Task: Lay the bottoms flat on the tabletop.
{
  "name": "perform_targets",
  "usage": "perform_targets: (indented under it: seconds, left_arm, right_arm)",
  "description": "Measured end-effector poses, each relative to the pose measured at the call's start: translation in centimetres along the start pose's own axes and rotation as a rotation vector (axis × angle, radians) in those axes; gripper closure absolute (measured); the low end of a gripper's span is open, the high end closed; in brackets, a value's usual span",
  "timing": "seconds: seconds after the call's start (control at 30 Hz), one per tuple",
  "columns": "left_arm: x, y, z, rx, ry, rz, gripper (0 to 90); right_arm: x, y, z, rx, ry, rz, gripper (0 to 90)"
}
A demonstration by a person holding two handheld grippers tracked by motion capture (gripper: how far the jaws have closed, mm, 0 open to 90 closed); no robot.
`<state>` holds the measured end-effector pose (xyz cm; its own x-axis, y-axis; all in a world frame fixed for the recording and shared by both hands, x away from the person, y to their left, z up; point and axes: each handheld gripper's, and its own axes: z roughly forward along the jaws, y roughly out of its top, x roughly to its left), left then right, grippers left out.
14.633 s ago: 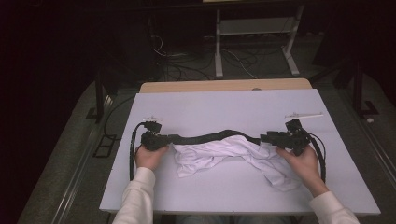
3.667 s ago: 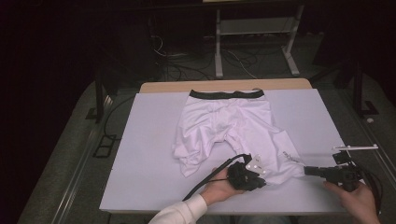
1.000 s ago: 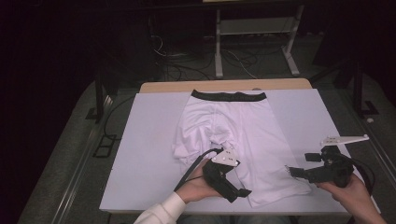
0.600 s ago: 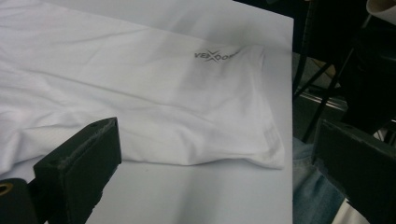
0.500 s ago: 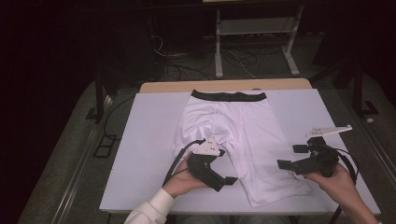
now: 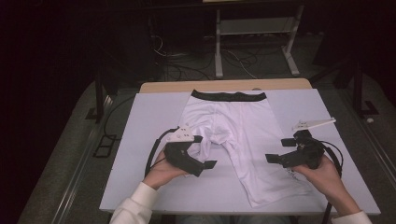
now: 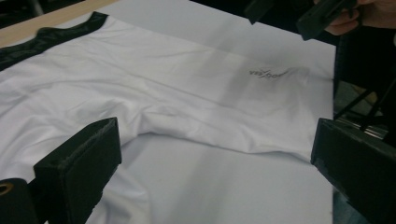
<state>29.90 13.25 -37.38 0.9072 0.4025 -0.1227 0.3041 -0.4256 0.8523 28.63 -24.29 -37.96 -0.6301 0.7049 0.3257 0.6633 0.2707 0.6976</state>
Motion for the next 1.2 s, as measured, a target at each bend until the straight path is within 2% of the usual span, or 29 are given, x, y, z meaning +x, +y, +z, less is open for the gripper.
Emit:
perform_targets:
  seconds: [0.3,0.4,0.53,0.7,0.83,0.9,1.0,1.2]
  left_arm:
    - [2.4,-1.4,-2.4,-0.014,0.087,-0.056,2.0]
    - [2.9,-2.1,-2.7,-0.005,0.114,-0.058,2.0]
    - [3.7,-3.0,-2.9,-0.015,0.125,-0.066,2.0]
    - [5.0,-3.7,-2.9,-0.003,0.141,-0.096,1.9]
    - [5.9,-4.3,-3.4,-0.003,0.173,-0.125,1.9]
    - [6.4,-4.7,-3.7,0.001,0.182,-0.143,1.9]
    - [7.0,-5.2,-4.3,-0.02,0.197,-0.167,2.0]
    - [8.2,-6.2,-4.4,-0.017,0.22,-0.211,2.0]
  right_arm:
    - [1.2,1.0,2.1,0.011,0.03,-0.024,0.0]
    - [1.7,1.4,2.8,0.016,0.037,-0.029,0.0]
    - [2.3,1.8,4.2,0.007,0.056,-0.013,0.0]
    - [3.1,1.9,7.3,0.012,0.104,0.01,0.0]
    - [4.1,2.2,9.0,0.005,0.118,0.003,0.0]
    - [4.7,2.5,9.6,0.0,0.121,-0.005,0.0]
    - [5.5,3.1,10.2,-0.016,0.128,-0.015,0.0]
    - [6.5,4.4,11.6,-0.04,0.147,-0.024,0.0]
